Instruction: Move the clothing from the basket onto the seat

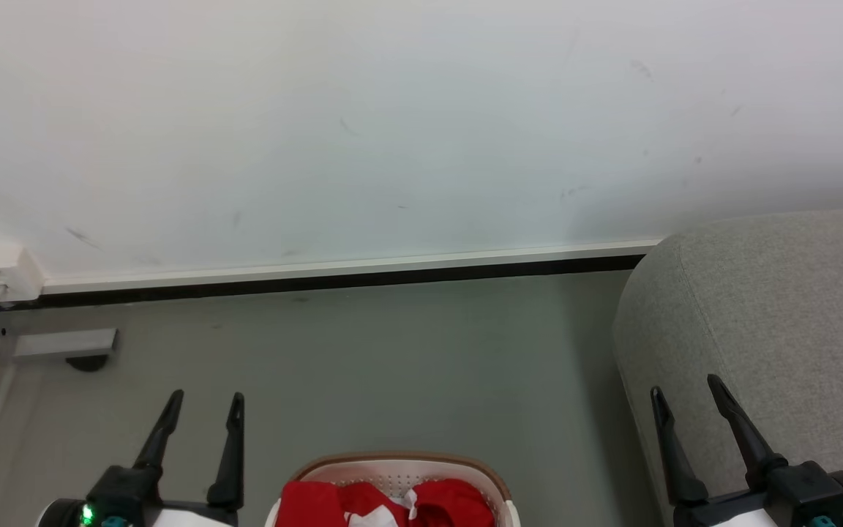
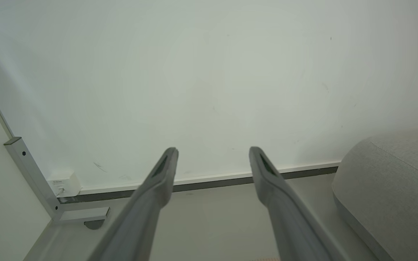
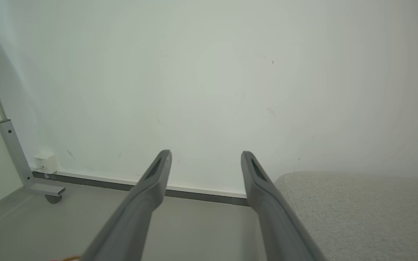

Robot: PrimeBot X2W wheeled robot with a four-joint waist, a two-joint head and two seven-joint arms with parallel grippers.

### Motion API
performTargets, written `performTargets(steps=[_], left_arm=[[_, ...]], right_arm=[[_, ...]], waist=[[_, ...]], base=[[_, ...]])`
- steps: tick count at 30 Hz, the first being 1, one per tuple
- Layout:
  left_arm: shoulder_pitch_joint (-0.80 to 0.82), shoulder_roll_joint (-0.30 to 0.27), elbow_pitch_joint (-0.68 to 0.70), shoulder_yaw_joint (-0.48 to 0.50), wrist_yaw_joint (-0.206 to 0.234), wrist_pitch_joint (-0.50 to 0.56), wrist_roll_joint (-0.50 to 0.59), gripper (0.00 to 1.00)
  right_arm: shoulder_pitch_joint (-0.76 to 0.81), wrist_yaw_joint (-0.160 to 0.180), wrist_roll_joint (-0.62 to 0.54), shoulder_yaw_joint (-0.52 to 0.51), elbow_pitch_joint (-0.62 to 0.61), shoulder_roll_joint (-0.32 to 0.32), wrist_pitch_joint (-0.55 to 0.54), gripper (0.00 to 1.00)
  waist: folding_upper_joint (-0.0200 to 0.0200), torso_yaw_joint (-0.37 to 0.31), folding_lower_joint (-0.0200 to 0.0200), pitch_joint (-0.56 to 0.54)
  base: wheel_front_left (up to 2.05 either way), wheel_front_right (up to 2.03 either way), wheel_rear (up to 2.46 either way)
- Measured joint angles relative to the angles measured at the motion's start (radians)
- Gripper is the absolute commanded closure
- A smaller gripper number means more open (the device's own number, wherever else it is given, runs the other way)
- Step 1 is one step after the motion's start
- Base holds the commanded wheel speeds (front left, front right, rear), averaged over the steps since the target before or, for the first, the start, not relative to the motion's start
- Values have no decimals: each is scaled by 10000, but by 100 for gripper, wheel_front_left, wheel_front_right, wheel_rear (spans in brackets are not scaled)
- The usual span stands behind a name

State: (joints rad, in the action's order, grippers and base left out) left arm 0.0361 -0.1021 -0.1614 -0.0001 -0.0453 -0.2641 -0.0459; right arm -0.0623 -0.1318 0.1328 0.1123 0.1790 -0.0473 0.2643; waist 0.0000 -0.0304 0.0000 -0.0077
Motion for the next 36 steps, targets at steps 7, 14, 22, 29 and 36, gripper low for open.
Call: performTargets(steps=[7,14,22,29,36], left_arm=[[-25,46,-48,98,-90,-2,-54,0],[130,-25,-491,-40,-431,0,-173,0],[1047,-694,-2146,-723,-767,-2,-157,0],[2190,-1450,-4130,-1885,-836,453,-178,0],[3495,-2583,-5567,-3963,-861,660,-485,0]], right_arm=[[-8,0,2,0,-73,0,2,0],[-174,0,100,-54,-272,-4,4,0],[-469,0,278,-69,-629,-12,6,0],[-830,0,558,-104,-1020,-17,4,0],[-1177,0,882,38,-1478,-21,6,0]], waist=[[0,-273,0,129],[0,-750,0,582],[0,-1390,0,1650],[0,-2006,1,2779],[0,-2607,2,4049]], base=[[0,0,0],[0,0,0],[0,0,0],[0,0,0],[0,0,0]])
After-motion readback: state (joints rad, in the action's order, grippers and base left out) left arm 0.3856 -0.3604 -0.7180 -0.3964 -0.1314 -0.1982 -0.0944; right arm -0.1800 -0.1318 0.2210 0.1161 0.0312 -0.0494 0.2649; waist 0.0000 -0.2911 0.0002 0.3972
